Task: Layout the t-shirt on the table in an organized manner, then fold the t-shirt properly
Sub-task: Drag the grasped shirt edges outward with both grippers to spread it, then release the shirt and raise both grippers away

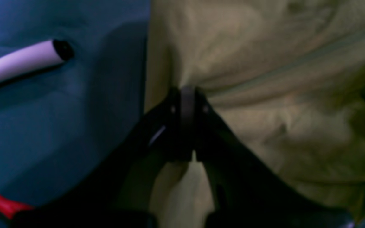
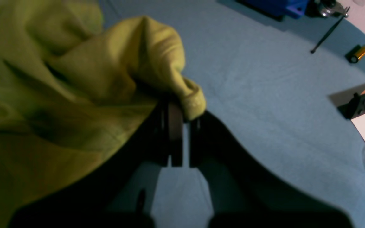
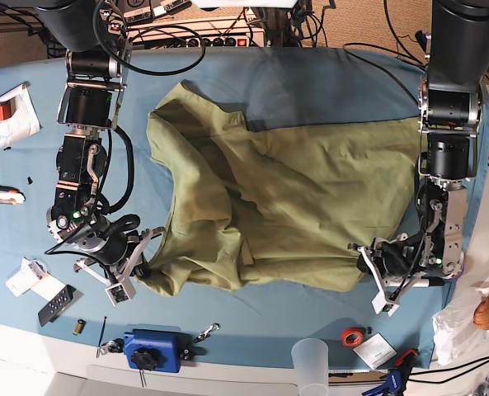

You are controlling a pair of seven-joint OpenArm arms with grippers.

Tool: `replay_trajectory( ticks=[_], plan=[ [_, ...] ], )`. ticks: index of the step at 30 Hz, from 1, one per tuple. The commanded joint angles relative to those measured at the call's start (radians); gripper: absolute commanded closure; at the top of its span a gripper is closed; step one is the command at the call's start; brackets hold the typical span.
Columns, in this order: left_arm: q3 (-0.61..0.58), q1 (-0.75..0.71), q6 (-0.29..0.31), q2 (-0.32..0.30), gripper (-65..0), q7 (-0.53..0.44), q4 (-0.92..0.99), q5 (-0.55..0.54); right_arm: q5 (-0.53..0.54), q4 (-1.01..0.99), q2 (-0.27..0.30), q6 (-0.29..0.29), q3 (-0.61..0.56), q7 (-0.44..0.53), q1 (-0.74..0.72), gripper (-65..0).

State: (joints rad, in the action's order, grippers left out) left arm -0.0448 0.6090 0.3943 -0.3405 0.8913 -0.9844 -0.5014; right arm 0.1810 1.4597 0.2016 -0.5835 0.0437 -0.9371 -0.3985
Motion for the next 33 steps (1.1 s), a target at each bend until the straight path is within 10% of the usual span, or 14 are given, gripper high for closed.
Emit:
replay_trajectory(
  ticks=[1,7,17,21,25,33],
  plan=[
    [0.004,0.027,-0.008,-0.011,0.0,-0.019,-0.016,-0.003,0.005,0.018,0.008,0.005,0.003,0.037,-0.029,0.0],
    [0.004,0.029,-0.035,-0.011,-26.3,-0.010,-0.017,0.008,0.001,0.018,0.009,0.006,0.003,0.099,-0.029,0.0],
    [0.004,0.039,-0.062,-0.012,-26.2,0.108,-0.077,-0.070,-0.043,0.018,0.009,0.029,0.003,0.167,-0.048,0.0],
    [0.036,0.039,-0.054,-0.011,-26.2,0.157,-0.138,-0.111,-0.043,0.018,0.009,-0.003,0.003,0.173,-0.048,-22.0],
    [0.118,0.036,-0.053,-0.011,-26.2,0.242,-0.196,-0.212,-0.026,0.019,0.010,0.017,0.003,0.157,-0.057,-24.9],
    [0.279,-0.023,0.052,-0.013,-26.1,0.402,-0.253,-0.383,0.343,0.154,0.010,-0.048,0.132,-0.149,-0.058,-24.8]
  ],
)
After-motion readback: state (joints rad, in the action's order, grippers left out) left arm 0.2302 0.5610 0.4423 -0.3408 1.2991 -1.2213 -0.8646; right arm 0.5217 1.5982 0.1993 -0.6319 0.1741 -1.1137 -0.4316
